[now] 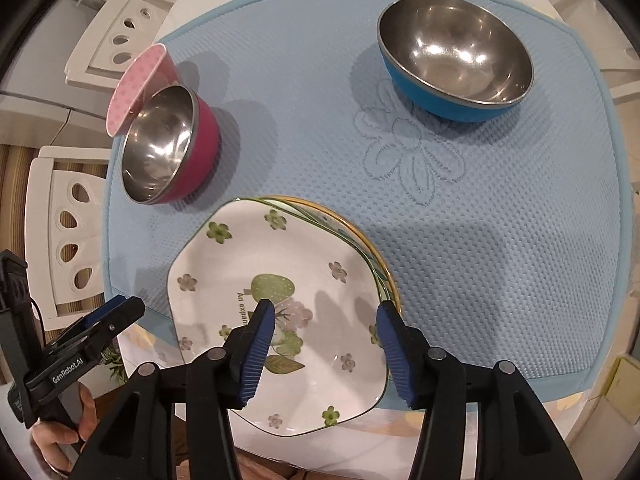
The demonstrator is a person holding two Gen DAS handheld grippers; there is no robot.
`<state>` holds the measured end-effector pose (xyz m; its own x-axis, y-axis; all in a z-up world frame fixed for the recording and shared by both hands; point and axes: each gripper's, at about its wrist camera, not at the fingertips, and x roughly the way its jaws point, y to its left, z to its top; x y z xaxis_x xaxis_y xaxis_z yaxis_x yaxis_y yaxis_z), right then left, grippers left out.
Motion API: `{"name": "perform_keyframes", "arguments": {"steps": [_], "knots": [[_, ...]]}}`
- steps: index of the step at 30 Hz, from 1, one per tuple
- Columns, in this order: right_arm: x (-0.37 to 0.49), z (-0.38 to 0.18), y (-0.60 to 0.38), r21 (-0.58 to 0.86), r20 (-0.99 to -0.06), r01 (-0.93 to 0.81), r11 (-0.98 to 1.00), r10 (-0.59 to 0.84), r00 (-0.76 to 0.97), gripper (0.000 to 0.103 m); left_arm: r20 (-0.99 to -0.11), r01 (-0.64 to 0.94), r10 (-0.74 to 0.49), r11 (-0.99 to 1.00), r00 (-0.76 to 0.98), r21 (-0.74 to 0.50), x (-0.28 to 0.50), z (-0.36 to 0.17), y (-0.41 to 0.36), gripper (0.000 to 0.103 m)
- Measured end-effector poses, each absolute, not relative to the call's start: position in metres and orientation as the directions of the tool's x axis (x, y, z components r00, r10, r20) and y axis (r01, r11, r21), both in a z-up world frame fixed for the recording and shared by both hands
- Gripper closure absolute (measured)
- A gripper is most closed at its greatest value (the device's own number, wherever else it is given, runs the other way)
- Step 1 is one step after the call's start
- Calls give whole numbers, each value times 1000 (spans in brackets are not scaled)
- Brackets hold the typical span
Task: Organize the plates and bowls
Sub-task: 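Open both grippers and withdraw them from the plate stack, then move both grippers to the rim of the pink-exterior steel bowl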
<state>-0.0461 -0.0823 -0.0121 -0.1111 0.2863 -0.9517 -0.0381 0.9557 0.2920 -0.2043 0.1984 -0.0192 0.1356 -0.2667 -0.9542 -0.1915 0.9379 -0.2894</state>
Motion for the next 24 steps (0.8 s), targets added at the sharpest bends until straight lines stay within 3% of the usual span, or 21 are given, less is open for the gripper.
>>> {"name": "perform_keyframes", "arguments": {"steps": [8,12,24], "knots": [[-35,-4,-62,338,-939,-100,936,328,-107,49,-961,-256,-210,933,181,-252,-199,-7,218,38],[-21,5,-55,433,-901,-117,894,424,-93,49,-960,-285,-179,929,213,-237,-193,6,223,30],[23,13,-36,611,-790,-141,779,613,-37,48,-944,-361,-131,901,303,-241,-149,26,234,27]]}}
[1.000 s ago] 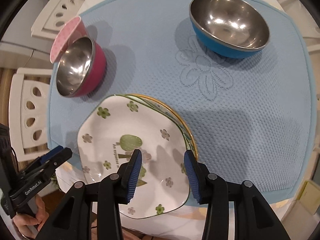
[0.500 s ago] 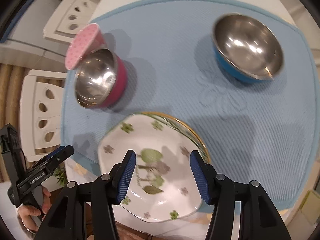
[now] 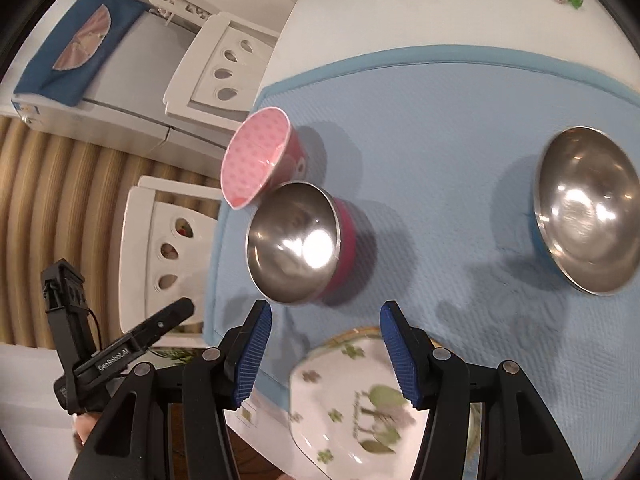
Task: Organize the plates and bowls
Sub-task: 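Move both grippers to the rim of the pink-exterior steel bowl, then close both grippers on the steel bowl rim and lift it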
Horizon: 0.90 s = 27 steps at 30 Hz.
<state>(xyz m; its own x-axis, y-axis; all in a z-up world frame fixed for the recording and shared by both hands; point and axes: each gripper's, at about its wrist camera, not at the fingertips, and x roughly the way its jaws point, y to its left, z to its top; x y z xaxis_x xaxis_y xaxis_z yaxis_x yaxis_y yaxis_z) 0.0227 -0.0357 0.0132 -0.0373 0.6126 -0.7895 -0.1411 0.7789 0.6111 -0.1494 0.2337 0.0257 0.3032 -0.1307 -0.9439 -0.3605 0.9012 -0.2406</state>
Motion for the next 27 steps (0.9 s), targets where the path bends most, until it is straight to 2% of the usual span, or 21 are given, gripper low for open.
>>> {"name": "perform_keyframes", "arguments": {"steps": [15,22,25,27], "knots": [[47,-54,20,560,-828,-11,828,559,-41,48,-961,-219,-184,948,205,-229,-88,-44,213,27],[51,-82,31,520,-852,27,854,521,-55,48,-963,-165,-181,963,199,-215,-79,-58,213,32],[52,-87,35,516,-854,32,856,516,-57,49,-964,-164,-183,963,192,-215,-79,-63,215,40],[52,-88,38,515,-855,20,857,515,-54,55,-965,-159,-185,963,187,-216,-79,-65,216,46]]}}
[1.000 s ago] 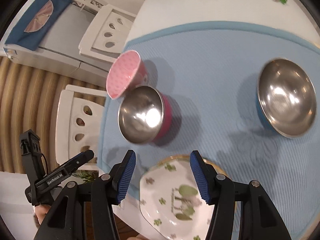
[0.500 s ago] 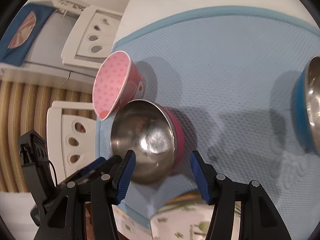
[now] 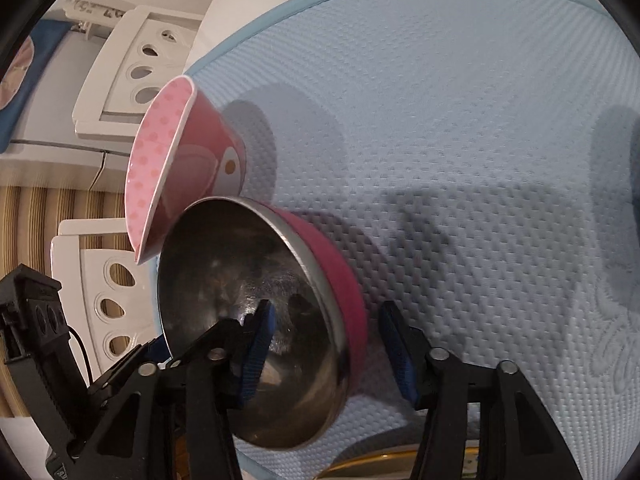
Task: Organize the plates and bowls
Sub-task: 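Close both grippers on the steel bowl rim and lift it, then carry the pink-exterior steel bowl with both grippers over the pink polka-dot bowl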
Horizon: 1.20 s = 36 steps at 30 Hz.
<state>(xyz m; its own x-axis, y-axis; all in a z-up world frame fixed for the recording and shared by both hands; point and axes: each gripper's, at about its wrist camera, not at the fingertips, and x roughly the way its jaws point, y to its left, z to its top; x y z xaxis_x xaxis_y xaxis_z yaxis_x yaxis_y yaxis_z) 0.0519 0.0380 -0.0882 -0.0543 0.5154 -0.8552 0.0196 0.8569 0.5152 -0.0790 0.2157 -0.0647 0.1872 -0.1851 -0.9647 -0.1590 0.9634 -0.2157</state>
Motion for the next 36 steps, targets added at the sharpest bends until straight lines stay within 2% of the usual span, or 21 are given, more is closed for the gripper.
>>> {"name": "perform_keyframes", "arguments": {"steps": [3,5,6,8,11,13,36], "knots": [[53,-89,44,521,-852,11,854,520,-52,60,-959,-161,-209,957,189,-240,-81,-68,218,55],[54,-89,45,518,-854,13,855,518,-52,63,-951,-154,-233,952,201,-266,-83,-67,218,71],[54,-89,45,520,-852,16,854,521,-50,65,-948,-150,-243,949,204,-276,-83,-68,218,74],[55,-91,45,528,-847,31,848,529,-54,75,-947,-143,-248,949,204,-280,-83,-67,215,87],[54,-89,41,534,-843,44,844,536,-49,83,-946,-142,-251,949,205,-282,-83,-66,214,87],[52,-87,37,540,-839,49,840,542,-44,85,-942,-151,-265,943,205,-298,-84,-64,215,89],[53,-11,26,542,-840,-13,840,542,22,84,-917,-111,-260,946,303,-305,-80,14,209,90]]}}
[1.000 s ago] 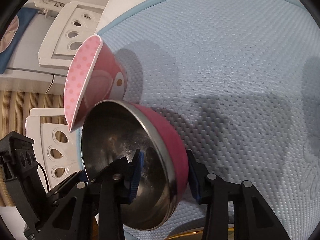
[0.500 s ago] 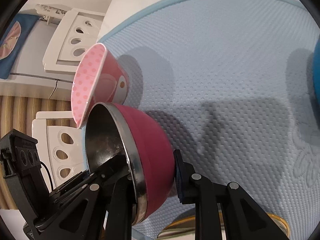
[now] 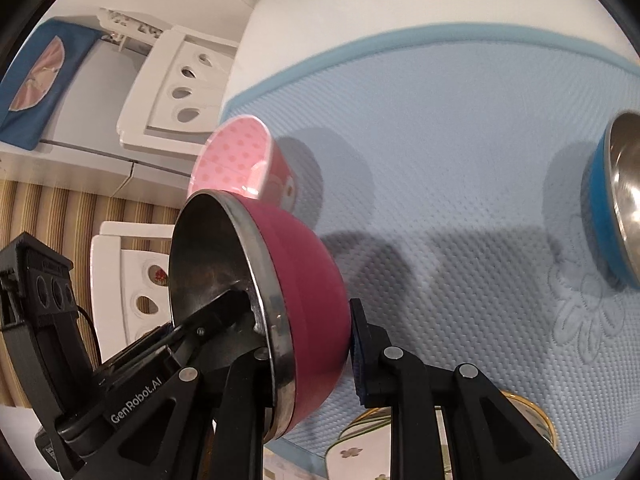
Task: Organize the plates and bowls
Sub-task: 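Carry the pink-exterior steel bowl with both grippers over the pink polka-dot bowl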
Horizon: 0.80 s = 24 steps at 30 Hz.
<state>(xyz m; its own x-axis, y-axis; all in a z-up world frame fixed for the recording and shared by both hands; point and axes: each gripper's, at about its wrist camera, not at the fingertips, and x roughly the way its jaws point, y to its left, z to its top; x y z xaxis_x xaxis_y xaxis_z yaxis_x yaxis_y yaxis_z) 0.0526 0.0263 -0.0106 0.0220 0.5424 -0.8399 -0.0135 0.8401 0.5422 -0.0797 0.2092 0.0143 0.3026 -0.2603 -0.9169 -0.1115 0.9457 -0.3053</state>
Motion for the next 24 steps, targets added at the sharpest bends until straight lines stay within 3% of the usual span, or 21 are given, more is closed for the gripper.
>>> {"name": "perform_keyframes", "arguments": {"steps": [24], "knots": [[115,73,73,556,-805,-141,819,573,153,84,-847,-135,-241,930,474,-341,-27,89,265,89]]}}
